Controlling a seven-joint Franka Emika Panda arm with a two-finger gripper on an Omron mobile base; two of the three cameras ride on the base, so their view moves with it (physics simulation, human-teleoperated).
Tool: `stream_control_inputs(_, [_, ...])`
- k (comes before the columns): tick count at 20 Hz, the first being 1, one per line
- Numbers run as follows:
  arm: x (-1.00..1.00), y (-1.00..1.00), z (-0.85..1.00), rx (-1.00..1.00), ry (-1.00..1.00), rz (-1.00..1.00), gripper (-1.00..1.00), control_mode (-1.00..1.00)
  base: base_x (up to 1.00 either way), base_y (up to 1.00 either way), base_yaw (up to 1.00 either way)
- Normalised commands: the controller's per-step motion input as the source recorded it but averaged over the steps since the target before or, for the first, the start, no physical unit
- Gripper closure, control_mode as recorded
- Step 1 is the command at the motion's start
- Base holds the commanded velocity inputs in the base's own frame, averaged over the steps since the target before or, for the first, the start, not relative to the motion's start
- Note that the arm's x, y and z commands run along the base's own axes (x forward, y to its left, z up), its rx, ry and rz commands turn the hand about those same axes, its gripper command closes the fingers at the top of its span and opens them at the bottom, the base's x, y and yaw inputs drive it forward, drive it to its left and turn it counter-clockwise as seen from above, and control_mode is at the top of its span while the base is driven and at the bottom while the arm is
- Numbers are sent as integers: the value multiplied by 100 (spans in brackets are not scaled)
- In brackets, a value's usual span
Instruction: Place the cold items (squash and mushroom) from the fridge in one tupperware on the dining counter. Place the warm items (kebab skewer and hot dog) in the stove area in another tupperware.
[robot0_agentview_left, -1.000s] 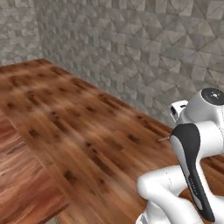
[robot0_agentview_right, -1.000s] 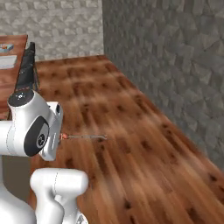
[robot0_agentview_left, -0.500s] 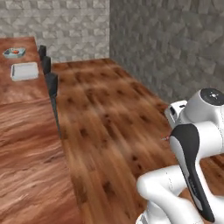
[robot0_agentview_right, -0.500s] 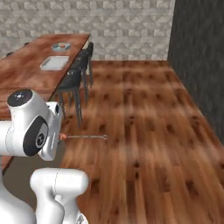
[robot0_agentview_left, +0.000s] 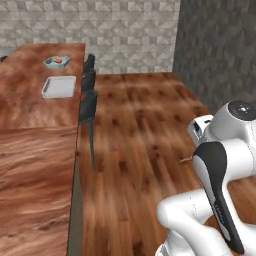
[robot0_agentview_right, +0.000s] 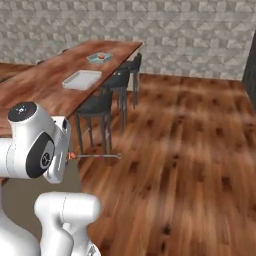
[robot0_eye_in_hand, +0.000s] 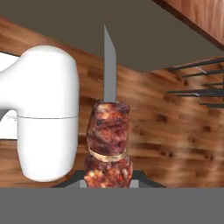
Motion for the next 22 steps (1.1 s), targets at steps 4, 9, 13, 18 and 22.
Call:
stream_control_inputs(4, [0,0,0,0,0,0,100,100,100,-71,36])
stream_control_inputs(9, [0,0,0,0,0,0,100,100,100,-63,38])
stream_control_inputs(13, [0,0,0,0,0,0,100,100,100,-56,41])
stream_control_inputs(18, [0,0,0,0,0,0,100,100,98,-53,43])
stream_control_inputs(22, [0,0,0,0,0,0,100,100,80,-64,46])
